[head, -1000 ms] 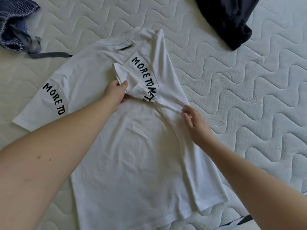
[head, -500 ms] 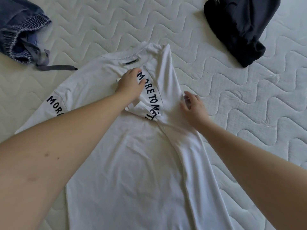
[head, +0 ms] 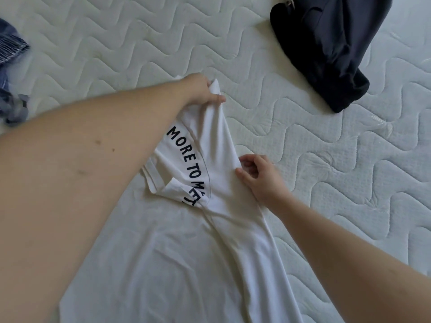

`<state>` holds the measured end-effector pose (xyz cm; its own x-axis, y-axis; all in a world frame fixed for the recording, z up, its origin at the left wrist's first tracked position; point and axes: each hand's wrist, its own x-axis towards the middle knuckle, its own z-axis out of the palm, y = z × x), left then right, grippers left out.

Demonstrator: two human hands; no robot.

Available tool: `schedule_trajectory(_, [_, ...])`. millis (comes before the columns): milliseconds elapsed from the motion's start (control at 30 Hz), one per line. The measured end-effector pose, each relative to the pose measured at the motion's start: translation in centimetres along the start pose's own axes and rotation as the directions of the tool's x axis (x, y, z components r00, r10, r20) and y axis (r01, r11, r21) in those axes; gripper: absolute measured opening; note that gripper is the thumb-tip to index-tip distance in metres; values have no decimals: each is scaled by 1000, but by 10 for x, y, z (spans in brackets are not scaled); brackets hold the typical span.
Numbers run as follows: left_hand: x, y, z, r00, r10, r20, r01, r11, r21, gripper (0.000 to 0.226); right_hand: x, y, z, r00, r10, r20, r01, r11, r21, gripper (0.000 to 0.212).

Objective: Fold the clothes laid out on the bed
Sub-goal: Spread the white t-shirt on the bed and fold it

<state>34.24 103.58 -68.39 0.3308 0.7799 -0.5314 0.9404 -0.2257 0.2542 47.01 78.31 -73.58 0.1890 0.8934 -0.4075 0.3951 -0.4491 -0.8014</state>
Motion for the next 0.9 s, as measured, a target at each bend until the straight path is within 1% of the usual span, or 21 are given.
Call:
schedule_trajectory(33, [4,2,-8,998,17,53,-17,1000,-4,67,0,0,0,1000,0,3,0,1000,3,31])
schedule_trajectory(100, [11,3,-18,985,43,170,-24,993,-116,56,-1,1,0,1000,3,8,-3,1000,-3,33])
schedule_trajectory(133, [14,3,-20,979,51,198,-17,985,-169,51,-1,0,0,1000,3,12,-3,1000,-7,32])
schedule_trajectory(167, [17,3,-19,980,52,193,-15,982,-187,47,-1,0,0,1000,3,14,-3,1000,0,31])
schedule_trajectory(233, [22,-2,-15,995,33,95,-13,980,-198,35,-1,0,0,1000,0,6,0,999,42,27])
schedule_trajectory(267, [24,-5,-10,999,15,35,-6,972,-233,28,-2,0,0,1000,-3,-2,3,998,60,28])
schedule_trajectory(333, [29,-12,2,999,-22,-34,8,928,-371,24,-2,0,1,1000,-2,-18,3,997,73,33])
schedule_trajectory(400, [31,-17,13,995,-71,-70,28,872,-489,22,-2,0,2,1000,5,-24,-3,997,73,33])
schedule_trajectory(467, [32,-18,21,992,-51,-112,-12,865,-501,29,-1,2,2,1000,17,-27,-15,997,79,29])
schedule_trajectory(533, [29,-18,22,993,-16,-116,-46,857,-514,38,-2,2,2,999,25,-25,-23,995,94,27])
schedule_trajectory(600, [23,-20,20,993,0,-115,-65,824,-564,43,-2,3,2,1000,10,-17,-9,996,90,38])
schedule_trajectory(633, [17,-22,18,988,-2,-152,-82,836,-543,44,-2,3,3,1000,6,-14,-5,997,81,44])
schedule_trajectory(667, [10,-25,17,977,-1,-214,-104,870,-482,46,-2,4,3,1000,7,-13,-6,997,74,46])
schedule_trajectory(733, [-10,-36,16,937,12,-350,-140,929,-343,46,-1,4,4,1000,16,-19,-15,998,68,44])
schedule_trajectory(800, [-37,-52,24,898,19,-440,-140,960,-242,41,0,5,4,1000,17,-25,-15,997,69,40])
schedule_trajectory(833, [-52,-62,30,887,27,-460,-128,973,-191,39,0,5,5,1000,15,-26,-13,998,67,39])
schedule_trajectory(867, [-68,-72,38,891,49,-451,-120,984,-130,38,0,5,5,1000,13,-28,-11,998,59,38])
schedule_trajectory(900, [-84,-82,47,909,85,-407,-121,990,-65,38,0,5,5,1000,10,-29,-8,999,49,38])
